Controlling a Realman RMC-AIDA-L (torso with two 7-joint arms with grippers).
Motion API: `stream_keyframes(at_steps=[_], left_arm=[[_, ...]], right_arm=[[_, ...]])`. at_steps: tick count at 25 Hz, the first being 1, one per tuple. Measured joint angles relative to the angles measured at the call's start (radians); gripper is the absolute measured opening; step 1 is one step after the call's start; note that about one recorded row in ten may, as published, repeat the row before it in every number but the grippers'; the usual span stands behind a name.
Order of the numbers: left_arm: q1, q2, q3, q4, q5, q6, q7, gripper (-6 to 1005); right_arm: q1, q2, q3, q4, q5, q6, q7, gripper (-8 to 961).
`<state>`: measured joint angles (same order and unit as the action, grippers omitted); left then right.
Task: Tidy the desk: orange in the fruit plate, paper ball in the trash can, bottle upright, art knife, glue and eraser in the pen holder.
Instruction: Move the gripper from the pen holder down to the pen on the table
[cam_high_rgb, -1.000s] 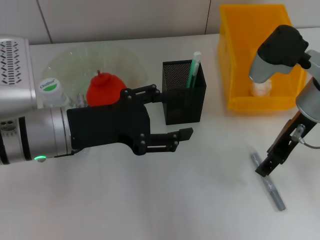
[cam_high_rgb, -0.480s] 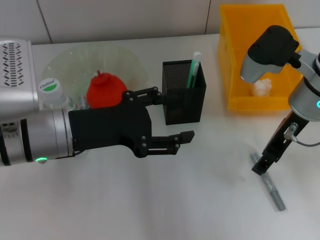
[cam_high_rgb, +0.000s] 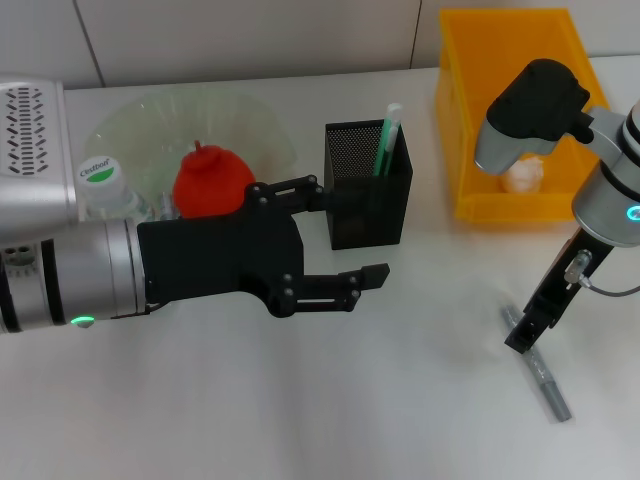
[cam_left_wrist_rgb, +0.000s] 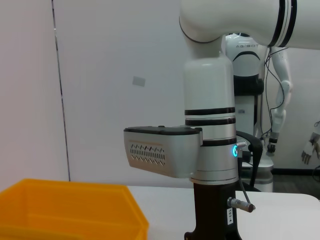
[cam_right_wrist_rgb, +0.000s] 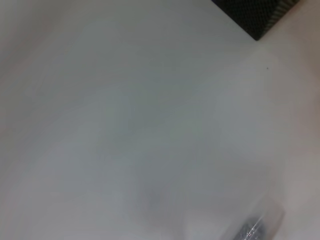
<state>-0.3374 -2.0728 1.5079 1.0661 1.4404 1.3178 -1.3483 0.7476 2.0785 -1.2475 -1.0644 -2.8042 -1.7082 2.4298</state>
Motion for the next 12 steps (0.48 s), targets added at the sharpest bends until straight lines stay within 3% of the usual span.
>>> stream_keyframes(at_steps=[12], left_arm=[[0.0,0.0,0.0,0.0,0.0,-0.001,0.0,810]], right_arm=[[0.012,0.002,-0.01,0.03,0.002,0.008,0.0,656]])
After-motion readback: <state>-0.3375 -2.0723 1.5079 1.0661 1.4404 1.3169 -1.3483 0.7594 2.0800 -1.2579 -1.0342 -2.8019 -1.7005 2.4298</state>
